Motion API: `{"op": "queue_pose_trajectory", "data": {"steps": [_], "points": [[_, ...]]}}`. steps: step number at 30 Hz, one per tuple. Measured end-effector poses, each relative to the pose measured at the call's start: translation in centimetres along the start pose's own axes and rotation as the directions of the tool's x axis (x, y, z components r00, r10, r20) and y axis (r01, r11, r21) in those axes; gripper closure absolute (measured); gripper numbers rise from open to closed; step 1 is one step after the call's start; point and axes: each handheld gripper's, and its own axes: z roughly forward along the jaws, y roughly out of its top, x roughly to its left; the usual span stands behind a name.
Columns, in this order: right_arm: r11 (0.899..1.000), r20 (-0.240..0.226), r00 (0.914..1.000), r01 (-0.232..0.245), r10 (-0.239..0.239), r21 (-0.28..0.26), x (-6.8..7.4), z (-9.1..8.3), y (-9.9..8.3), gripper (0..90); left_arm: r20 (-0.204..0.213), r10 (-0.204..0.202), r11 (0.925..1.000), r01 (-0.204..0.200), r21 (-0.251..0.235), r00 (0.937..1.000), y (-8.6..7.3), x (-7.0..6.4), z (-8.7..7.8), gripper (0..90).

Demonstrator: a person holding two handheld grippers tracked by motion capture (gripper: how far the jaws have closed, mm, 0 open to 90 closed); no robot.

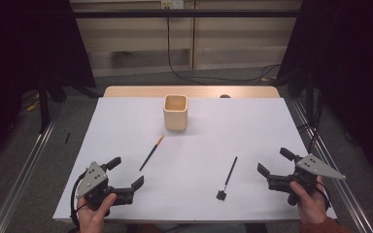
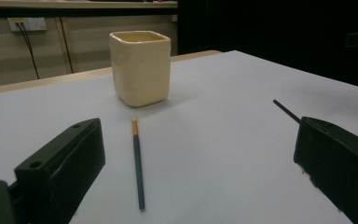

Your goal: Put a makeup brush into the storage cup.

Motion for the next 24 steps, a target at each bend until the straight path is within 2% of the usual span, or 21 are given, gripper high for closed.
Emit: {"op": "queue_pose_trajectory", "data": {"steps": [4, 6, 11, 15, 19, 22, 23, 24], "points": [[1.0, -0.01, 0.9999, 0.002, -0.002, 0.006, -0.15, 0.01, -0.14, 0.2, -0.003, -0.014, 0.9999, 0.014, -0.006, 0.9999, 0.09, 0.22, 0.23, 1.9], [1.0, -0.012, 0.9999, -0.002, 0.002, 0.007, -0.23, -0.03, -0.2, 0.2, 0.012, -0.026, 0.9996, 0.026, -0.007, 0.9996, 0.09, 0.17, 0.3, 1.8], [1.0, -0.008, 0.9998, -0.02, 0.02, -0.001, -0.33, -0.14, -0.25, 0.2, 0.01, -0.029, 0.9995, 0.029, -0.01, 0.9995, 0.07, 0.16, 0.13, 2.2], [1.0, -0.021, 0.9995, -0.024, 0.024, -0.003, -0.3, -0.01, -0.23, 0.2, 0.009, -0.027, 0.9996, 0.027, -0.009, 0.9996, 0.08, 0.2, 0.06, 2.2], [1.0, -0.044, 0.9987, -0.024, 0.024, 0.016, -0.12, 0.04, -0.3, 0.5, 0.006, -0.022, 0.9997, 0.022, -0.006, 0.9997, 0.12, 0.01, -0.1, 2.2], [1.0, -0.048, 0.9984, -0.029, 0.029, 0.006, -0.02, -0.09, -0.27, 0.7, 0.013, -0.055, 0.9984, 0.056, -0.013, 0.9984, 0.18, -0.07, -0.28, 2.2], [0.999, -0.051, 0.9976, -0.045, 0.045, 0.003, 0.05, -0.09, -0.29, 0.7, 0.018, -0.053, 0.9985, 0.054, -0.014, 0.9984, 0.18, -0.11, -0.34, 2.2], [0.999, -0.06, 0.9973, -0.04, 0.041, 0.007, 0.07, -0.11, -0.28, 0.7, 0.016, -0.032, 0.9994, 0.033, -0.007, 0.9993, 0.12, -0.2, -0.32, 2.2]]}}
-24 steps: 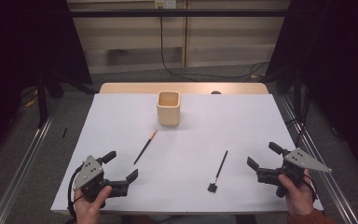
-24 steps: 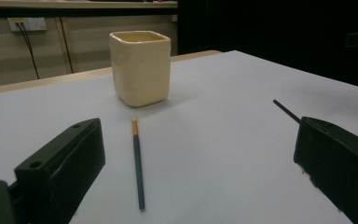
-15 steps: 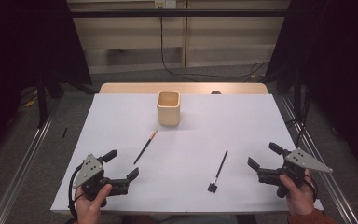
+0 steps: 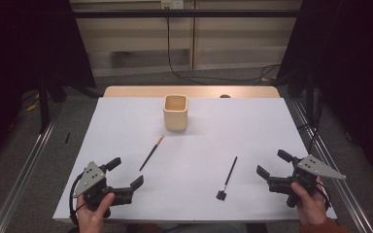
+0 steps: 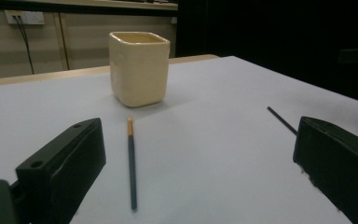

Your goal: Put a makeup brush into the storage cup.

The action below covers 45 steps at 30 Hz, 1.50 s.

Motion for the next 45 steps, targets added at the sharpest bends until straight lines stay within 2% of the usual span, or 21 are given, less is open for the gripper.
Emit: {"op": "queue_pose_trajectory", "data": {"steps": [1, 4, 8, 11, 16, 17, 18, 20, 21, 22, 23, 26, 29, 32, 34, 36, 39, 42, 45], "points": [[1.0, 0.011, 0.9998, 0.019, -0.019, -0.002, 0.1, 0.1, 0.1, 0.7, 0.004, 0.007, 0.9997, -0.007, 0.023, 1.0, -0.1, 0.0, 0.2, 2.2], [1.0, -0.002, 0.9997, 0.025, -0.025, 0.013, 0.2, 0.1, 0.0, 0.7, 0.014, 0.008, 0.9997, -0.009, 0.021, 0.9999, 0.0, 0.1, 0.4, 2.2], [0.999, -0.011, 0.9991, 0.042, -0.042, 0.013, 0.3, 0.2, 0.0, 0.7, 0.006, 0.031, 0.9995, -0.031, 0.009, 0.9995, 1.1, 0.1, 0.8, 2.4], [0.999, -0.027, 0.9991, 0.034, -0.033, 0.013, 0.4, 0.2, 0.0, 0.7, 0.004, 0.039, 0.9992, -0.039, 0.009, 0.9992, 1.4, 0.1, 0.8, 2.5], [0.999, -0.038, 0.9984, 0.041, -0.041, 0.011, 0.5, 0.1, 0.0, 0.7, 0.001, 0.027, 0.9993, -0.027, 0.026, 0.9996, 2.0, 0.2, 1.1, 2.9], [0.999, -0.037, 0.9984, 0.043, -0.042, 0.011, 0.5, 0.1, 0.0, 0.8, 0.002, 0.027, 0.9993, -0.027, 0.026, 0.9996, 2.1, 0.2, 1.2, 2.9], [0.999, -0.029, 0.9991, 0.032, -0.032, 0.011, 0.4, 0.2, 0.0, 1.6, 0.027, 0.023, 0.9997, -0.023, -0.005, 0.9994, 2.6, 0.4, 1.4, 2.2], [0.999, -0.024, 0.9992, 0.034, -0.033, 0.014, 0.4, 0.2, 0.0, 1.6, 0.013, 0.028, 0.9996, -0.028, 0.001, 0.9995, 3.1, 0.5, 1.7, 2.1], [1.0, -0.02, 0.9994, 0.029, -0.029, 0.007, 0.3, 0.1, 0.0, 1.6, 0.003, 0.05, 0.9987, -0.05, -0.002, 0.9987, 3.6, 0.7, 2.2, 2.4], [1.0, -0.02, 0.9994, 0.029, -0.029, 0.007, 0.3, 0.1, 0.0, 1.6, 0.003, 0.05, 0.9987, -0.05, -0.002, 0.9987, 3.6, 0.7, 2.2, 2.3], [0.999, -0.016, 0.999, 0.042, -0.042, 0.001, 0.3, 0.0, 0.1, 1.6, 0.02, 0.046, 0.9989, -0.046, -0.007, 0.9987, 3.7, 0.8, 2.4, 2.3], [0.999, -0.024, 0.9989, 0.04, -0.04, -0.003, 0.4, 0.0, 0.1, 1.6, 0.025, 0.055, 0.9984, -0.055, -0.013, 0.9982, 4.0, 0.8, 3.0, 2.3], [1.0, -0.029, 0.9994, 0.016, -0.016, 0.002, 0.3, 0.1, 0.1, 1.6, 0.026, 0.049, 0.9986, -0.048, -0.023, 0.9985, 4.2, 0.8, 3.4, 2.2], [1.0, -0.023, 0.9992, 0.032, -0.032, 0.0, 0.2, 0.0, 0.1, 1.6, 0.022, 0.052, 0.9984, -0.051, -0.022, 0.9984, 4.7, 0.7, 3.6, 2.3], [1.0, -0.021, 0.9995, 0.026, -0.026, -0.003, 0.3, 0.0, 0.2, 1.6, 0.024, 0.053, 0.9984, -0.053, -0.023, 0.9983, 5.1, 0.9, 3.7, 2.3], [0.999, -0.023, 0.9992, 0.031, -0.031, -0.007, 0.2, -0.1, 0.2, 1.6, 0.042, 0.046, 0.9989, -0.046, -0.011, 0.9981, 5.4, 1.1, 4.0, 2.3], [0.999, -0.023, 0.9992, 0.033, -0.033, -0.007, 0.2, -0.1, 0.3, 1.6, 0.043, 0.053, 0.9986, -0.053, 0.006, 0.9977, 5.8, 1.3, 4.6, 2.4], [0.999, -0.022, 0.9992, 0.034, -0.035, -0.003, 0.1, -0.1, 0.2, 1.6, 0.045, 0.057, 0.9983, -0.057, 0.004, 0.9974, 6.1, 1.4, 5.0, 2.4], [0.999, -0.023, 0.9992, 0.034, -0.034, 0.0, 0.1, -0.2, 0.2, 1.5, 0.034, 0.083, 0.9965, -0.084, 0.001, 0.9959, 6.7, 1.6, 5.5, 2.4]]}}
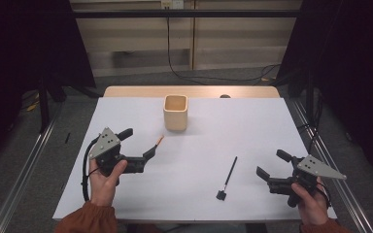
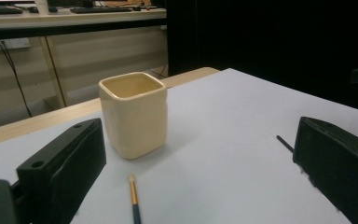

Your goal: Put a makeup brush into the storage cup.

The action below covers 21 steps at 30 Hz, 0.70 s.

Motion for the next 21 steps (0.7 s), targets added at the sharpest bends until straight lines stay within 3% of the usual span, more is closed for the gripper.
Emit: {"op": "queue_pose_trajectory", "data": {"steps": [3, 6, 11, 21], "points": [[1.0, -0.003, 1.0, 0.008, -0.008, 0.0, 0.0, 0.0, 0.0, 1.6, -0.029, 0.011, 0.9999, -0.011, -0.008, 0.9995, 0.3, 0.4, 0.2, 2.4], [1.0, 0.002, 0.9999, 0.012, -0.012, 0.007, 0.0, 0.1, 0.0, 1.6, -0.025, 0.001, 0.9997, -0.001, -0.024, 0.9997, 0.4, 1.2, 0.7, 1.6], [1.0, 0.004, 0.9998, 0.017, -0.017, 0.011, 0.0, 0.1, -0.1, 1.6, -0.009, 0.0, 0.9999, 0.0, 0.013, 1.0, 0.6, 2.1, 1.7, 1.5], [1.0, 0.004, 0.9998, 0.017, -0.017, 0.015, 0.0, 0.2, -0.1, 1.6, -0.026, -0.009, 0.9994, 0.01, 0.035, 0.9996, 1.6, 3.8, 3.4, 1.6]]}}
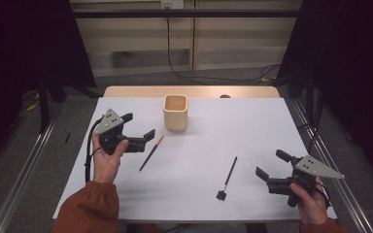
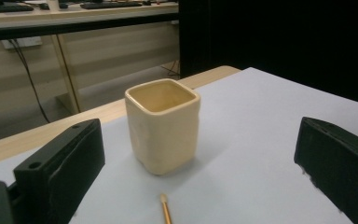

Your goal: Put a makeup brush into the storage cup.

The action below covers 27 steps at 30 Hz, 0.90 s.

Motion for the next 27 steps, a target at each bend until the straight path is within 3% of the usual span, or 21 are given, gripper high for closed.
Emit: {"op": "queue_pose_trajectory", "data": {"steps": [14, 22, 27], "points": [[1.0, -0.004, 1.0, 0.006, -0.006, 0.004, 0.0, 0.1, 0.0, 1.6, 0.013, -0.001, 0.9999, 0.001, 0.011, 0.9999, 1.7, 0.9, 2.1, 1.8], [1.0, -0.009, 0.9999, 0.008, -0.008, 0.005, 0.0, 0.1, 0.0, 1.6, 0.001, 0.042, 0.999, -0.042, 0.013, 0.9991, 2.5, 1.1, 2.7, 2.1], [1.0, -0.009, 1.0, 0.003, -0.003, 0.003, 0.0, 0.0, 0.0, 1.6, 0.013, 0.046, 0.9989, -0.046, 0.007, 0.9989, 3.3, 1.1, 2.9, 1.8]]}}
